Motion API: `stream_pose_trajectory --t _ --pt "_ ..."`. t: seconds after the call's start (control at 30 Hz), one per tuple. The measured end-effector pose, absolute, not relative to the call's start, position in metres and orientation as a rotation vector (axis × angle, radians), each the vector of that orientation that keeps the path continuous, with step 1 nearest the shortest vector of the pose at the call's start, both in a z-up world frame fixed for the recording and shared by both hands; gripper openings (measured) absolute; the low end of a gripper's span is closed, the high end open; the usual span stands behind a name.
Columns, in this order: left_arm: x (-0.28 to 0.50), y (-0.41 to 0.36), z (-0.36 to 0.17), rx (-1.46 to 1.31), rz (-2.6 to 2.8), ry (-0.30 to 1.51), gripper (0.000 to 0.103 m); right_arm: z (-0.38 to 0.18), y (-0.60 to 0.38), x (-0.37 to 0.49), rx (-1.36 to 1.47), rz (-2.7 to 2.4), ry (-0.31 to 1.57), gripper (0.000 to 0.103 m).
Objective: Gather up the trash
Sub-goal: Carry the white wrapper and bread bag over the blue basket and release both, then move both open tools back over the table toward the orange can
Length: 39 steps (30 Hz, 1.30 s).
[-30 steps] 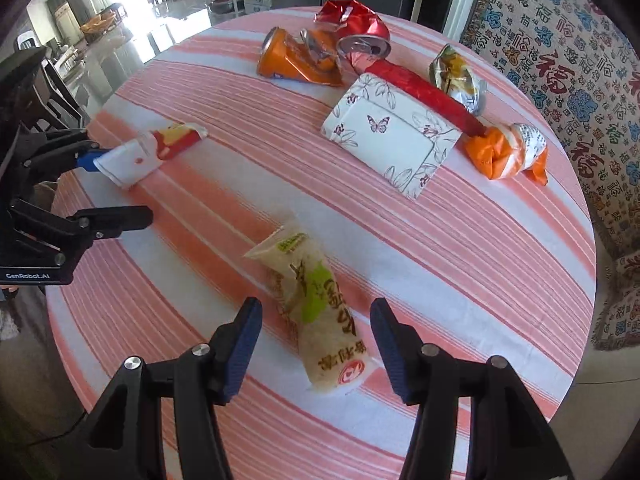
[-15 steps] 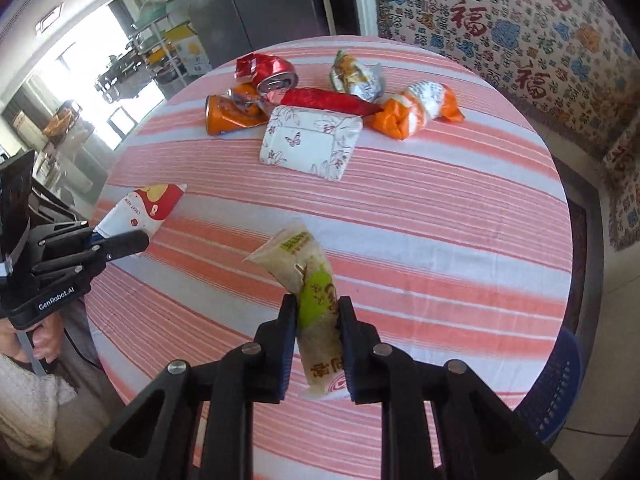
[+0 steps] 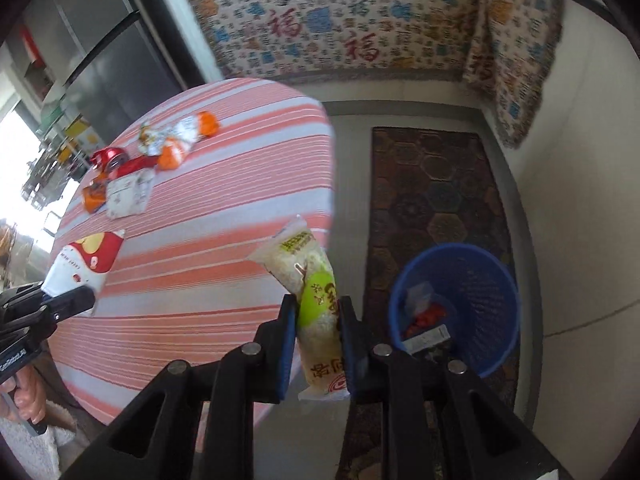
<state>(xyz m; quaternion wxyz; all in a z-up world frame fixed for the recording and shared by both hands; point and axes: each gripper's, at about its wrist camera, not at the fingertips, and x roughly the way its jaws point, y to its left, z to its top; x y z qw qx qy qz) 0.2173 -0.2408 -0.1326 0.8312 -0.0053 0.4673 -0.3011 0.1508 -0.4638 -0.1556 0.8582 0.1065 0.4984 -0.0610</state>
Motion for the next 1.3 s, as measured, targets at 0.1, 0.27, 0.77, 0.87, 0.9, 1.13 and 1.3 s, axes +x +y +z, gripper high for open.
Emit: stream_pose_trajectory --t 0.1,0.27,0.77,0.87,0.9,1.13,1.3 --pt "0.225 -0.288 -0.132 0.018 -0.693 0.996 0.005 -0.164 -0.509 0.135 0.283 -0.217 1.041 0.021" --pt "0.243 -0.348 -0.144 0.024 -0.752 1.032 0.005 -0.18 -0.565 0.125 0.349 -0.331 1.022 0.021" --pt "0.272 -0.468 -0.219 0.076 -0.798 1.138 0.005 -0.242 -0.673 0.124 0.476 -0.424 1.013 0.021" --pt "0.275 -0.481 -0.232 0.075 -0.804 1.16 0.005 -0.25 -0.684 0.127 0.487 -0.424 1.016 0.021" --pt "0.276 -0.486 -0.235 0.075 -0.806 1.165 0.005 -0.253 -0.688 0.126 0.496 -0.426 1.017 0.021" --pt "0.283 -0.512 -0.254 0.094 -0.816 1.164 0.007 -0.263 -0.702 0.126 0.534 -0.434 1.003 0.023" --pt "0.287 -0.519 -0.262 0.108 -0.805 1.144 0.049 -0.265 -0.709 0.126 0.573 -0.428 0.973 0.052"
